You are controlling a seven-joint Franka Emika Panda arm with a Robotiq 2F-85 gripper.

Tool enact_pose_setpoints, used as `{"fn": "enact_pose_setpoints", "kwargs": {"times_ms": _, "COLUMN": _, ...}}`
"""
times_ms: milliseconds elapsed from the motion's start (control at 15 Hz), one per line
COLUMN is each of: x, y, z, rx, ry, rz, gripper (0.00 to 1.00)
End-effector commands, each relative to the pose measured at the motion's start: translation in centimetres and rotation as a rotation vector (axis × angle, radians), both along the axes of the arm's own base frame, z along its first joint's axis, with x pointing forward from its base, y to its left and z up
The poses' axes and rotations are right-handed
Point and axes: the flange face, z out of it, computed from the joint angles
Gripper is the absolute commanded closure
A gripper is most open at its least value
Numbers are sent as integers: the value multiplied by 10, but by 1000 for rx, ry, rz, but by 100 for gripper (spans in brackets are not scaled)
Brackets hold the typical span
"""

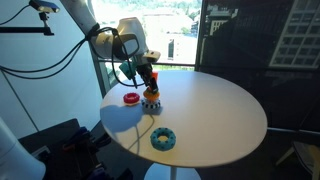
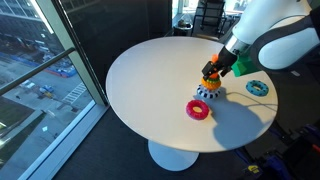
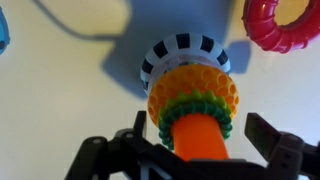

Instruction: Remove the green and the light green rings from the rings stacking stand at the same time and put them on the table

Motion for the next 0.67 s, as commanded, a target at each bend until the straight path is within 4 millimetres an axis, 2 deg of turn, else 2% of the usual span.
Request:
{"fn": "enact_pose_setpoints", "kwargs": {"times_ms": 0, "x": 1, "y": -1, "z": -2, "rx": 3, "ry": -27, "rz": -20, "gripper": 0}}
{"fn": "enact_pose_setpoints", "kwargs": {"times_ms": 67, "x": 1, "y": -1, "z": -2, "rx": 4, "ry": -31, "rz": -21, "gripper": 0}}
{"fn": "enact_pose_setpoints", "kwargs": {"times_ms": 133, "x": 2, "y": -2, "z": -3, "rx": 4, "ry": -36, "rz": -23, "gripper": 9}}
{"fn": "enact_pose_setpoints", "kwargs": {"times_ms": 200, "x": 2, "y": -2, "z": -3, "rx": 5, "ry": -40, "rz": -24, "gripper": 26}}
{"fn": "enact_pose_setpoints", "kwargs": {"times_ms": 400, "x": 2, "y": -3, "z": -2, "rx": 6, "ry": -54, "rz": -28, "gripper": 51}}
{"fn": "enact_pose_setpoints", "kwargs": {"times_ms": 600, "x": -2, "y": -2, "z": 6, "rx": 9, "ry": -68, "rz": -28, "gripper": 51}}
